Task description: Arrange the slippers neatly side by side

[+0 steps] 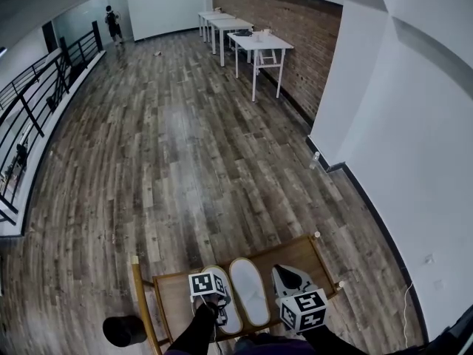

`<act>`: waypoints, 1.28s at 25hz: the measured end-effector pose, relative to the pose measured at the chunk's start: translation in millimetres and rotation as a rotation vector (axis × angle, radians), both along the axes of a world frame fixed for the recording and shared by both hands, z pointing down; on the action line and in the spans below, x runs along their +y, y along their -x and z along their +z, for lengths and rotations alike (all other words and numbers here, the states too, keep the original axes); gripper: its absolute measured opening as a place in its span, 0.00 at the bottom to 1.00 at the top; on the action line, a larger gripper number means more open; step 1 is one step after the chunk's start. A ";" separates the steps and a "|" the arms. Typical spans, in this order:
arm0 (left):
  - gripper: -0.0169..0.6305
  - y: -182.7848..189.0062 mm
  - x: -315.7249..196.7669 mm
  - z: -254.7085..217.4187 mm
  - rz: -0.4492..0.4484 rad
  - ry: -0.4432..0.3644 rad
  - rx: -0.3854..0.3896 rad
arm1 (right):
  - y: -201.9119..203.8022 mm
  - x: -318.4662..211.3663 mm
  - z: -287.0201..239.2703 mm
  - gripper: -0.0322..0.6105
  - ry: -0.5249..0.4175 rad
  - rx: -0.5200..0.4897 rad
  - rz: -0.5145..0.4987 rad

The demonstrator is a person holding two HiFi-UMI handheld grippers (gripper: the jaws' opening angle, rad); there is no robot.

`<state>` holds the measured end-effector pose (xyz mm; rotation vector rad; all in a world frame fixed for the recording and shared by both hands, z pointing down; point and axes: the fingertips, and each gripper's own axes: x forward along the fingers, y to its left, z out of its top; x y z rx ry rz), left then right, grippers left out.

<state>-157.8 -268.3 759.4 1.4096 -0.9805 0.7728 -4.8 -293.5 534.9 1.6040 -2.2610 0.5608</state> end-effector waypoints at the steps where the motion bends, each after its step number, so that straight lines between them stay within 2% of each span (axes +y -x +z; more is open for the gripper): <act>1: 0.05 0.1 0.1 1.5 -0.001 0.004 -0.002 | -1.0 -0.6 0.3 0.05 0.000 0.000 0.001; 11: 0.05 -1.9 -0.7 6.5 0.033 0.011 0.007 | -4.1 -2.2 1.8 0.05 0.011 0.008 0.009; 16: 0.05 -5.0 -0.7 5.4 0.045 -0.015 -0.001 | -3.4 -2.2 2.0 0.05 0.015 0.006 0.007; 26: 0.06 -9.7 0.9 0.3 -0.047 0.026 0.116 | 4.9 -2.6 2.9 0.05 0.013 -0.002 -0.010; 27: 0.11 -9.7 0.8 -0.2 -0.060 0.026 0.126 | 6.6 -2.7 3.0 0.05 0.012 -0.006 -0.013; 32: 0.12 -11.8 2.3 -4.9 -0.098 0.032 0.163 | 13.9 -2.5 2.7 0.05 0.006 -0.016 -0.032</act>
